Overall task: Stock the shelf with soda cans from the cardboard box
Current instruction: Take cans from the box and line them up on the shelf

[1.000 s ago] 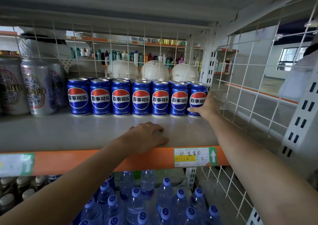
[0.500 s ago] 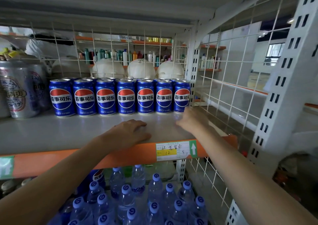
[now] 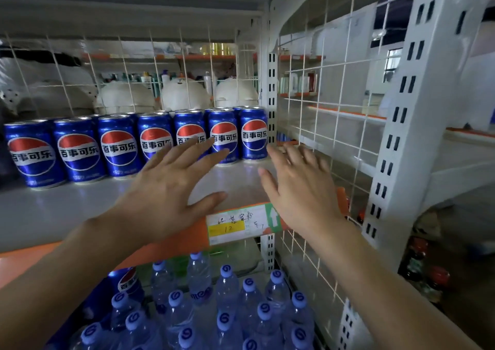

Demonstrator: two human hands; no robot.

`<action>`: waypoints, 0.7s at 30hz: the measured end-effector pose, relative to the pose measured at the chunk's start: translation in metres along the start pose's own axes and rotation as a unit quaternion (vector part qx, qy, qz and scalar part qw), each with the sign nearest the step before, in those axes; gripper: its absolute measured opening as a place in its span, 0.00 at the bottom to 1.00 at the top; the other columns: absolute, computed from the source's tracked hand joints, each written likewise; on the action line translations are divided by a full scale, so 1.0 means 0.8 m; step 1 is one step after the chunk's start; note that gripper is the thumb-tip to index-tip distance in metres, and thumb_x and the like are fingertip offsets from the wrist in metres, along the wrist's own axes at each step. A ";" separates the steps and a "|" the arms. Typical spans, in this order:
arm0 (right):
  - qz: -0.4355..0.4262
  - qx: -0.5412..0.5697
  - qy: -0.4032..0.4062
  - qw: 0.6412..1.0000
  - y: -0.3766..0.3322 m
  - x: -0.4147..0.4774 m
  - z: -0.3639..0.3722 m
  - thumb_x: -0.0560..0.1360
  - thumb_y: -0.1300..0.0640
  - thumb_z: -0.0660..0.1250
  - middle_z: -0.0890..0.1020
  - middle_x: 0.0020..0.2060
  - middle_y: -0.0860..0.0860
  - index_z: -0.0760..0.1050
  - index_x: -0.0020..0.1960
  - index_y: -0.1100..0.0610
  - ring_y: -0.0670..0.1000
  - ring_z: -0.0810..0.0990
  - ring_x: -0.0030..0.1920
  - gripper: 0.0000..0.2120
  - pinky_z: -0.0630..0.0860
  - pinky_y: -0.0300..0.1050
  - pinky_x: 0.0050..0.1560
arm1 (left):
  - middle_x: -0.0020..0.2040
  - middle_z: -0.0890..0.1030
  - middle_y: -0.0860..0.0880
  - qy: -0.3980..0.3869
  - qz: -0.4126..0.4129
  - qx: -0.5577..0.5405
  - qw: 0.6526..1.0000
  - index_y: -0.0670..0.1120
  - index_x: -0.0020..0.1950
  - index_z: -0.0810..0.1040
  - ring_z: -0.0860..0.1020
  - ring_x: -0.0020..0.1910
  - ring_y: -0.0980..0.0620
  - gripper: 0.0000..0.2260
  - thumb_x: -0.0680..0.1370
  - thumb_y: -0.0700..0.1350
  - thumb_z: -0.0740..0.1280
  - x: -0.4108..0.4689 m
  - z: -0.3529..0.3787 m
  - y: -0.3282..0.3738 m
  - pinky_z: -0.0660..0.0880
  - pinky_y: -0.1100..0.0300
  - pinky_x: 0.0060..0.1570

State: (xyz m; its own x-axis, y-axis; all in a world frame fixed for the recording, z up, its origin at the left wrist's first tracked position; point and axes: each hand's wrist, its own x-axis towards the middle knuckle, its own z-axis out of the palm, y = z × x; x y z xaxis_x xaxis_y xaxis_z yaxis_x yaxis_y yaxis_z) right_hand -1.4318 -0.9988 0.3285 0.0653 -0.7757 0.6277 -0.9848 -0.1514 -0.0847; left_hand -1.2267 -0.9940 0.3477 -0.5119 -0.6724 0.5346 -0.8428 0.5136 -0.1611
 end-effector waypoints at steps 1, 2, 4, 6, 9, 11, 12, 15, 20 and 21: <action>-0.005 -0.002 0.005 1.000 0.010 -0.010 -0.002 0.74 0.40 0.36 0.69 0.69 0.54 0.63 0.72 0.52 0.57 0.66 0.70 0.34 0.63 0.56 0.66 | 0.75 0.61 0.50 0.008 0.020 -0.008 1.000 0.54 0.74 0.59 0.56 0.73 0.51 0.32 0.73 0.67 0.46 0.005 0.002 0.010 0.49 0.50 0.68; -0.009 -0.002 0.009 1.000 0.020 -0.020 -0.004 0.73 0.39 0.36 0.69 0.69 0.53 0.63 0.72 0.52 0.57 0.66 0.70 0.35 0.63 0.56 0.67 | 0.75 0.61 0.49 0.017 0.043 -0.013 0.999 0.53 0.74 0.59 0.57 0.74 0.49 0.32 0.73 0.67 0.47 0.011 0.004 0.021 0.50 0.49 0.69; -0.015 0.008 0.042 0.999 0.040 -0.045 -0.013 0.75 0.40 0.43 0.73 0.66 0.54 0.67 0.70 0.53 0.56 0.71 0.66 0.30 0.68 0.55 0.64 | 0.74 0.62 0.48 0.021 0.093 -0.038 0.995 0.53 0.74 0.61 0.59 0.73 0.46 0.30 0.74 0.64 0.50 0.024 0.008 0.049 0.54 0.46 0.69; -0.022 0.036 0.100 0.994 0.061 -0.075 -0.023 0.77 0.46 0.52 0.78 0.60 0.54 0.71 0.66 0.55 0.55 0.76 0.60 0.23 0.74 0.52 0.58 | 0.74 0.63 0.48 0.021 0.145 -0.122 0.982 0.53 0.73 0.61 0.60 0.73 0.49 0.29 0.74 0.61 0.53 0.034 0.013 0.078 0.57 0.51 0.69; -0.005 0.040 0.113 0.993 0.097 -0.126 -0.037 0.77 0.48 0.56 0.78 0.58 0.53 0.71 0.66 0.56 0.54 0.78 0.56 0.21 0.76 0.49 0.52 | 0.72 0.63 0.54 0.015 0.219 -0.265 0.939 0.57 0.72 0.61 0.59 0.71 0.65 0.28 0.73 0.62 0.57 0.046 0.029 0.121 0.55 0.73 0.67; 0.029 0.008 0.102 0.994 0.126 -0.160 -0.046 0.76 0.47 0.56 0.77 0.60 0.52 0.71 0.66 0.55 0.54 0.77 0.58 0.22 0.76 0.50 0.52 | 0.72 0.64 0.54 0.035 0.269 -0.275 0.922 0.58 0.72 0.62 0.58 0.72 0.62 0.27 0.75 0.65 0.55 0.052 0.050 0.156 0.55 0.71 0.69; 0.050 -0.011 0.094 0.994 0.140 -0.179 -0.049 0.76 0.47 0.56 0.77 0.60 0.52 0.70 0.66 0.54 0.55 0.77 0.58 0.22 0.76 0.51 0.52 | 0.72 0.64 0.54 0.054 0.295 -0.263 0.917 0.57 0.71 0.62 0.58 0.73 0.59 0.26 0.76 0.65 0.54 0.054 0.064 0.175 0.54 0.67 0.71; 0.120 -0.080 0.068 0.987 0.176 -0.243 -0.056 0.75 0.45 0.55 0.77 0.60 0.52 0.68 0.68 0.54 0.56 0.77 0.57 0.24 0.75 0.51 0.52 | 0.71 0.67 0.49 0.099 0.353 -0.275 0.889 0.53 0.70 0.64 0.59 0.73 0.52 0.24 0.76 0.60 0.56 0.057 0.104 0.236 0.58 0.53 0.71; 0.258 -0.172 -0.020 0.951 0.206 -0.356 -0.060 0.73 0.42 0.54 0.78 0.59 0.53 0.70 0.68 0.54 0.56 0.78 0.58 0.27 0.76 0.50 0.54 | 0.70 0.69 0.45 0.036 0.429 -0.350 0.832 0.48 0.69 0.68 0.65 0.70 0.46 0.26 0.75 0.59 0.59 0.040 0.169 0.341 0.64 0.49 0.68; 0.274 -0.181 -0.026 0.944 0.208 -0.378 -0.063 0.74 0.42 0.55 0.78 0.59 0.53 0.70 0.68 0.54 0.56 0.78 0.58 0.27 0.75 0.50 0.54 | 0.70 0.69 0.45 0.011 0.436 -0.361 0.824 0.48 0.69 0.68 0.66 0.70 0.45 0.27 0.74 0.61 0.59 0.036 0.180 0.364 0.65 0.46 0.67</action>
State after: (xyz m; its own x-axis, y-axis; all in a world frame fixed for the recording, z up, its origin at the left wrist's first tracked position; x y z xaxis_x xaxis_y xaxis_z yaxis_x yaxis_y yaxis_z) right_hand -1.6238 -0.7587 0.1632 -0.4711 -0.7069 0.5275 -0.8629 0.4935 -0.1093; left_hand -1.5105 -0.9408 0.1964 -0.8605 0.1255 0.4938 0.1663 0.9853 0.0395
